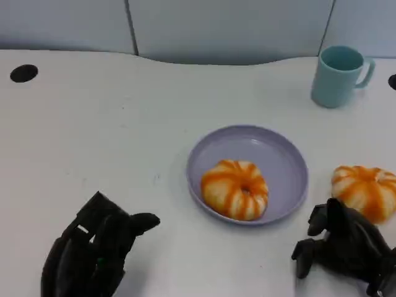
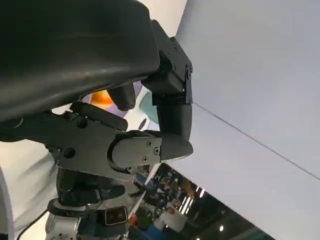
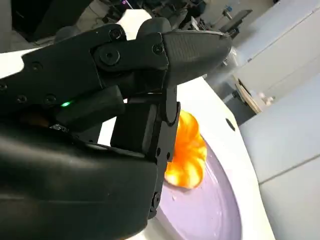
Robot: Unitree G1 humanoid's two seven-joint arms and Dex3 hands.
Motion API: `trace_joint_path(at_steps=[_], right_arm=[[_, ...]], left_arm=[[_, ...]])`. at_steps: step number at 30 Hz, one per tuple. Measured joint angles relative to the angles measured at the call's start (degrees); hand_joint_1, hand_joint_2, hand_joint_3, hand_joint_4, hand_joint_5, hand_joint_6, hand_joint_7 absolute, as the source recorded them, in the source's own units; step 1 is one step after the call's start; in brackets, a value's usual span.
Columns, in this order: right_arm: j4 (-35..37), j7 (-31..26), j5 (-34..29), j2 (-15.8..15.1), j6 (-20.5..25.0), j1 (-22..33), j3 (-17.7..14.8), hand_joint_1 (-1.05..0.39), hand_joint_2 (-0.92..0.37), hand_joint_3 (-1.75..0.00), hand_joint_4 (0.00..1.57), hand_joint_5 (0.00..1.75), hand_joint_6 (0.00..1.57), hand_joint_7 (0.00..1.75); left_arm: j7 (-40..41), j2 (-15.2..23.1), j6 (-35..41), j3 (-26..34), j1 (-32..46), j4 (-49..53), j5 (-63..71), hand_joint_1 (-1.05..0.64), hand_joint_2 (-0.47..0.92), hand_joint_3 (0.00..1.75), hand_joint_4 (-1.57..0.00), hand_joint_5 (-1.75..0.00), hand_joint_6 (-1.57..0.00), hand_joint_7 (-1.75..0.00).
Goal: Grasp the bread from the table and place it into the plate.
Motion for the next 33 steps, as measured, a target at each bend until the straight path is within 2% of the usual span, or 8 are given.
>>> trace_joint_path(at_steps=[6, 8, 11, 23, 33], right_arm=[[0.01, -0.10, -0.07, -0.10, -0.76, 0.28, -0.03, -0.52, -0.92, -0.30, 1.57, 0.73, 1.57, 0.43], [0.01, -0.10, -0.06, -0.10, -0.84, 0.27, -0.04, -0.51, -0.92, -0.30, 1.57, 0.70, 1.57, 0.41], [0.20, 0.23, 0.10, -0.14, -0.73, 0.19, -0.10, -0.51, -0.92, -0.30, 1.57, 0.70, 1.57, 0.40], [0.76, 0.86, 0.15, -0.24, -0.75, -0.02, -0.14, -0.52, -0.92, -0.30, 1.57, 0.69, 1.57, 0.39], [2.71, 0.69, -0.01, -0.65, -1.73, -1.27, -0.30, -0.51, -0.92, -0.30, 1.57, 0.72, 1.57, 0.42]], left_arm=[[0.63, -0.59, -2.21, 0.23, 0.04, 2.35, 4.86, -0.48, 0.92, 0.38, -0.78, -1.75, -0.49, -1.75], [0.61, -0.71, -3.04, 0.39, -0.02, 2.81, 5.78, -0.47, 0.92, 0.30, -0.77, -1.75, -0.51, -1.75], [0.62, -0.58, -5.81, 0.78, -0.18, 5.21, 8.90, -0.47, 0.92, 0.28, -0.77, -1.75, -0.52, -1.75], [0.54, -0.71, -8.10, 1.61, -0.81, 8.42, 9.85, -0.47, 0.92, 0.26, -0.73, -1.75, -0.49, -1.73], [-0.47, -0.76, -8.26, 1.85, -3.00, 11.45, 9.56, -0.46, 0.92, 0.38, -0.69, -1.75, -0.40, -1.74]])
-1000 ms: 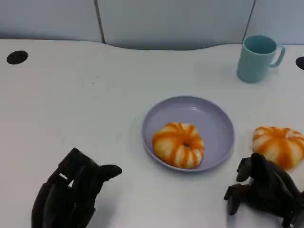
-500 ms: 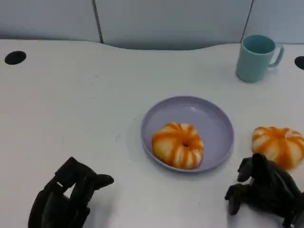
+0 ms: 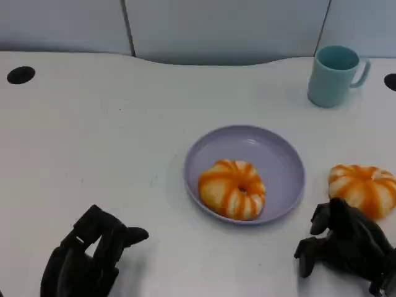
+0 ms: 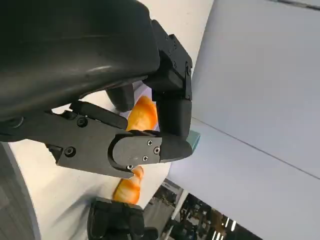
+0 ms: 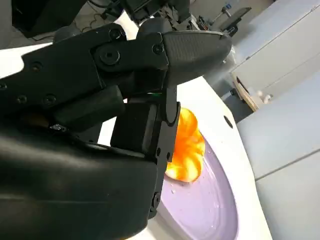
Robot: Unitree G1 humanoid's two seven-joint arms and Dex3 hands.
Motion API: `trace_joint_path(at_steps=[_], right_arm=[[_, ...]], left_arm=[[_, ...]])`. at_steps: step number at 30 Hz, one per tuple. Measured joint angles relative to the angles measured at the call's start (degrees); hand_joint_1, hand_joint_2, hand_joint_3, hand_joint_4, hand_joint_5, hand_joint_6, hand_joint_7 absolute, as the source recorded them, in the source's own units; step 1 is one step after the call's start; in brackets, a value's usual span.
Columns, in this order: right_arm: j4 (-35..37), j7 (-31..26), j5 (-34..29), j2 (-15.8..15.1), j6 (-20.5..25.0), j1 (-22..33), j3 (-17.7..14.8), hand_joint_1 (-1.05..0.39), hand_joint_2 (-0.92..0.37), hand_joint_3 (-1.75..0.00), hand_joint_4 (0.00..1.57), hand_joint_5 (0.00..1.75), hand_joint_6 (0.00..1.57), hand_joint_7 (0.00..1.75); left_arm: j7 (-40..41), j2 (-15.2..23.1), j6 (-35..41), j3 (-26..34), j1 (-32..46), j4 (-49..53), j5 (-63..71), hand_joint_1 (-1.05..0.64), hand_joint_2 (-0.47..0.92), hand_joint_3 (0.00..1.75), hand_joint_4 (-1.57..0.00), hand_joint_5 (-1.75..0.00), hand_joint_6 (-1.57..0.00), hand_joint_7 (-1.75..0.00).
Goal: Grasp the bread from the table and place it into the plate.
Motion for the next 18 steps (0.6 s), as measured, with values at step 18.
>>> trace_joint_path(at_steps=[18], right_arm=[[3.61, 0.60, -0.11, -0.31, -2.69, -1.66, -0.83, -0.51, -0.92, -0.29, 1.57, 0.73, 1.57, 0.43]], left_arm=[[-0.52, -0.67, 0.50, 0.77, -0.67, 1.65, -0.78, -0.47, 0.92, 0.34, -0.68, -1.75, -0.38, -1.75]])
